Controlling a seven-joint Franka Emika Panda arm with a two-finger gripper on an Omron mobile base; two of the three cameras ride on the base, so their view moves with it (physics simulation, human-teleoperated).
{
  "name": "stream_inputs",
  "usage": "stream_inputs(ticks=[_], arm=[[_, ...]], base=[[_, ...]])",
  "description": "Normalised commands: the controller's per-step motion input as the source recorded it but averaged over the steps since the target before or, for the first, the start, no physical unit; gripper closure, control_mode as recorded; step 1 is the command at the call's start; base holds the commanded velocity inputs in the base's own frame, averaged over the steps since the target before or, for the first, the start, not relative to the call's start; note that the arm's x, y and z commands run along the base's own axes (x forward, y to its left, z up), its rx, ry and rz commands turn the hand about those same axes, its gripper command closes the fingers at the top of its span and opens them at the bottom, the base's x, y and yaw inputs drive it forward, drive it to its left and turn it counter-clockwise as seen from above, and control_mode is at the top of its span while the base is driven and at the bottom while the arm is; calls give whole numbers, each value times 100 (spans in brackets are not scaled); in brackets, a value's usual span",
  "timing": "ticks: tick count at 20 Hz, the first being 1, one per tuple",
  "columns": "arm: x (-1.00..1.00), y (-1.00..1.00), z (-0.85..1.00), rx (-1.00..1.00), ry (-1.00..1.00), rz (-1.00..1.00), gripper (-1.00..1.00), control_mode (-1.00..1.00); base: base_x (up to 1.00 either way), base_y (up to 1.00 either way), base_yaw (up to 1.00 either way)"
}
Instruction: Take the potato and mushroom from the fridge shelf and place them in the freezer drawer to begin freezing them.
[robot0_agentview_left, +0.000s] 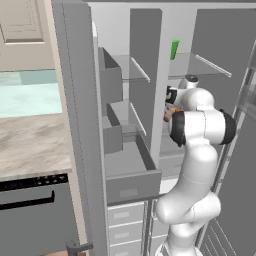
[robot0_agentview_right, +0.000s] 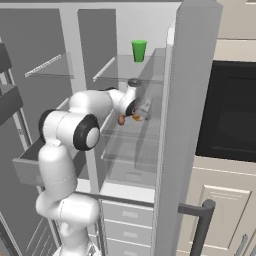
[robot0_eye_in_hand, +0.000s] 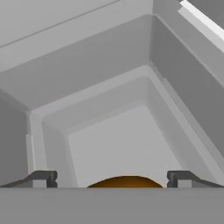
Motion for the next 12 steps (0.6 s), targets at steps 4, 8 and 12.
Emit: stream_inputs(ticks=[4,8,12], arm=[[-4,0,-43,0,0,1,-100,-100],[-9,0,-45,0,0,1,100,-100],[-4,0,-28,0,0,0,100,-100]], base=[[0,0,0],[0,0,0],[0,0,0]])
